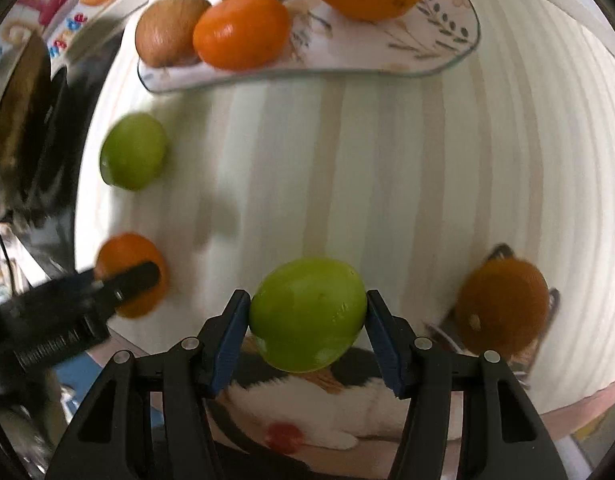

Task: Organize fruits
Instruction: 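Grasp an orange with the left tool while the right tool grasps a green apple, then carry the orange and green apple onto the plate and release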

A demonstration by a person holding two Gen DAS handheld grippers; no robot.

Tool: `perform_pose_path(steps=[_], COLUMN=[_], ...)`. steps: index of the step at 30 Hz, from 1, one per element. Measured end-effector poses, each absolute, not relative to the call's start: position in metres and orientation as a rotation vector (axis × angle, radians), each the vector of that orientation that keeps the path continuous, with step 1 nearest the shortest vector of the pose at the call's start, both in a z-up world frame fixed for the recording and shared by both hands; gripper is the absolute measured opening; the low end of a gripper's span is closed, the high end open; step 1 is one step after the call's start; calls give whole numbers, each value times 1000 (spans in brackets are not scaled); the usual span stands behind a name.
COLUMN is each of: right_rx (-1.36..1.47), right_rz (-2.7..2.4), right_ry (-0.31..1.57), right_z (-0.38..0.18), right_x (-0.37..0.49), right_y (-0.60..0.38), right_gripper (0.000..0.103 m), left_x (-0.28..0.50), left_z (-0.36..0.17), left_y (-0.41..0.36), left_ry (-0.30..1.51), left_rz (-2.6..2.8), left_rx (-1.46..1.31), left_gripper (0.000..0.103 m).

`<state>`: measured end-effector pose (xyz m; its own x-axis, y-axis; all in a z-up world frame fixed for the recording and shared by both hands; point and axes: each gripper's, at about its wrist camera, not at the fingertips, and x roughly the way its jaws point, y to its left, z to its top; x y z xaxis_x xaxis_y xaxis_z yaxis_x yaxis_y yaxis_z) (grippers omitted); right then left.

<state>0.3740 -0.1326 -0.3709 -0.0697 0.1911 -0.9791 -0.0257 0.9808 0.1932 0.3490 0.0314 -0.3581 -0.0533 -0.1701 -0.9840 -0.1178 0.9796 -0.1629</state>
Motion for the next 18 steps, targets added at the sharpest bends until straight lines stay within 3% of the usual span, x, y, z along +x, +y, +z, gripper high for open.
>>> perform_pose_path(steps=[18], right_rx=[291], right_rz=[157], right_ry=[1539], right_z=[-353], right_x=[365], right_y=[-154], right_gripper=[60], left_x=[358], left_z=[-332], left_y=[15], left_ry=[1610], left_rz=[-109], left_rx=[-277], left_gripper=[63])
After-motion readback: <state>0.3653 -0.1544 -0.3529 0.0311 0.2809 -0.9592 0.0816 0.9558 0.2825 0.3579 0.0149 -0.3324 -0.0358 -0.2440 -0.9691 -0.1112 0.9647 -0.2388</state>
